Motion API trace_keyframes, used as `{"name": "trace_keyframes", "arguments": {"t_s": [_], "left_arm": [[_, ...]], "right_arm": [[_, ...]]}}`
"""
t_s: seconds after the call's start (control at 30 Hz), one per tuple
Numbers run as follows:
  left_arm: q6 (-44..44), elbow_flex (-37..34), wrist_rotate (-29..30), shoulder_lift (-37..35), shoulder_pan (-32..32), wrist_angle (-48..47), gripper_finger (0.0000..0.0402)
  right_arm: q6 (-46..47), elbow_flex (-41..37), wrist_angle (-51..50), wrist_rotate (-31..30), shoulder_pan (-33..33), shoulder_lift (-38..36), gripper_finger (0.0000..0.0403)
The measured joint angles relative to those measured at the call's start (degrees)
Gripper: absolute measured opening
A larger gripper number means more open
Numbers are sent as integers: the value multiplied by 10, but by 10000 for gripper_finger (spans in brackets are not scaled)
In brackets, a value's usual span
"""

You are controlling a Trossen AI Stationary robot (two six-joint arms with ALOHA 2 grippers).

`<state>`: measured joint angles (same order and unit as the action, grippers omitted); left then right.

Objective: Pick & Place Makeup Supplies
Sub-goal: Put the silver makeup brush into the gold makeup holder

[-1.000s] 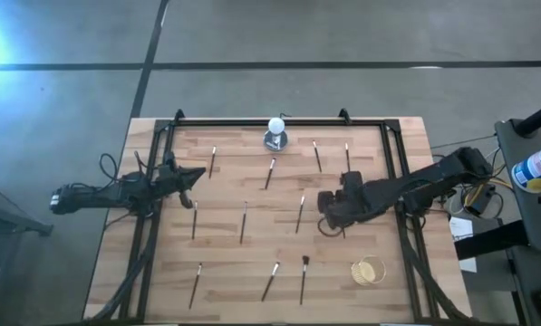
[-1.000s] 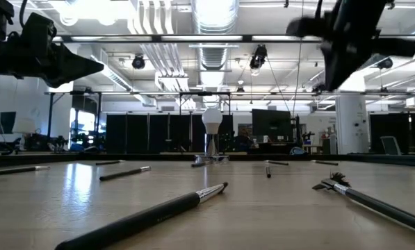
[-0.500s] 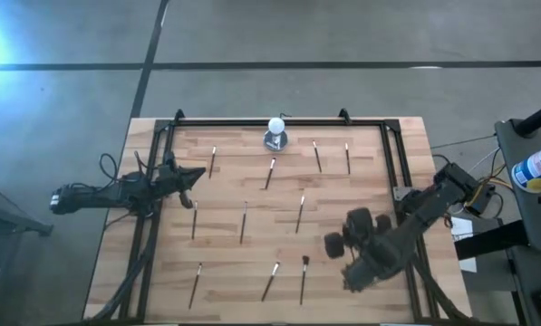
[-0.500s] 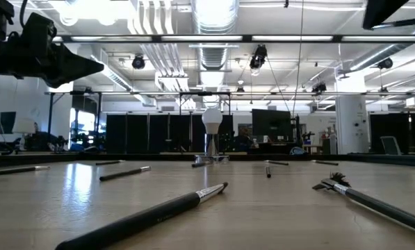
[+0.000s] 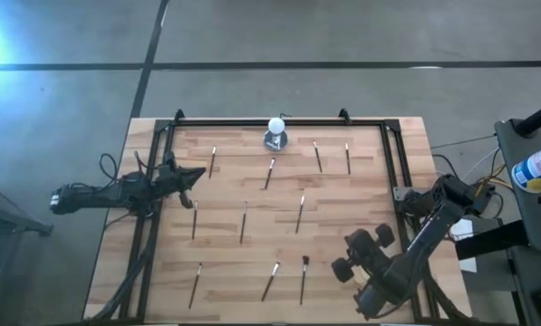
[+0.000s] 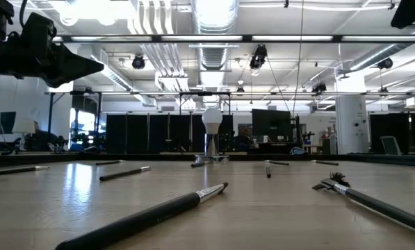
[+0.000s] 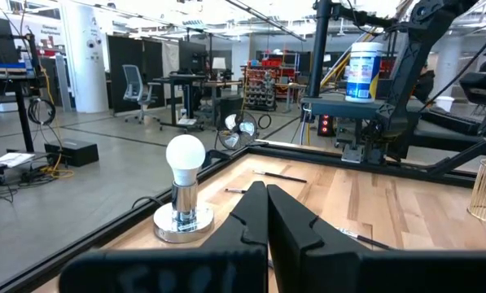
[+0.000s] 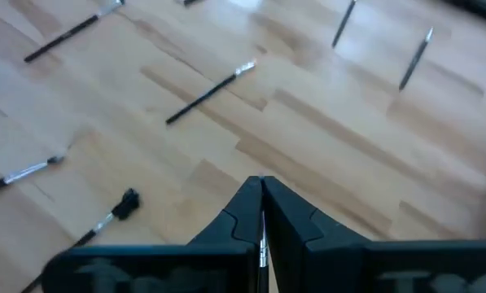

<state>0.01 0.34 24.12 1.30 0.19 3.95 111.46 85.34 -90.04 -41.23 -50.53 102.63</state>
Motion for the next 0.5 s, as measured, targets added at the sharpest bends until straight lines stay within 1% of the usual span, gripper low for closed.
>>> {"name": "trace_keyframes", "arguments": {"t_s": [0.2, 0.4, 0.5], "left_arm": [[0, 0, 0, 0, 0, 1, 0], [0, 0, 0, 0, 0, 1, 0], [0, 0, 0, 0, 0, 1, 0]], "right_arm": [[1, -34, 0, -9, -28, 3, 8], [43, -64, 1, -11, -67, 3, 8], [66, -78, 4, -35, -85, 3, 8]]}}
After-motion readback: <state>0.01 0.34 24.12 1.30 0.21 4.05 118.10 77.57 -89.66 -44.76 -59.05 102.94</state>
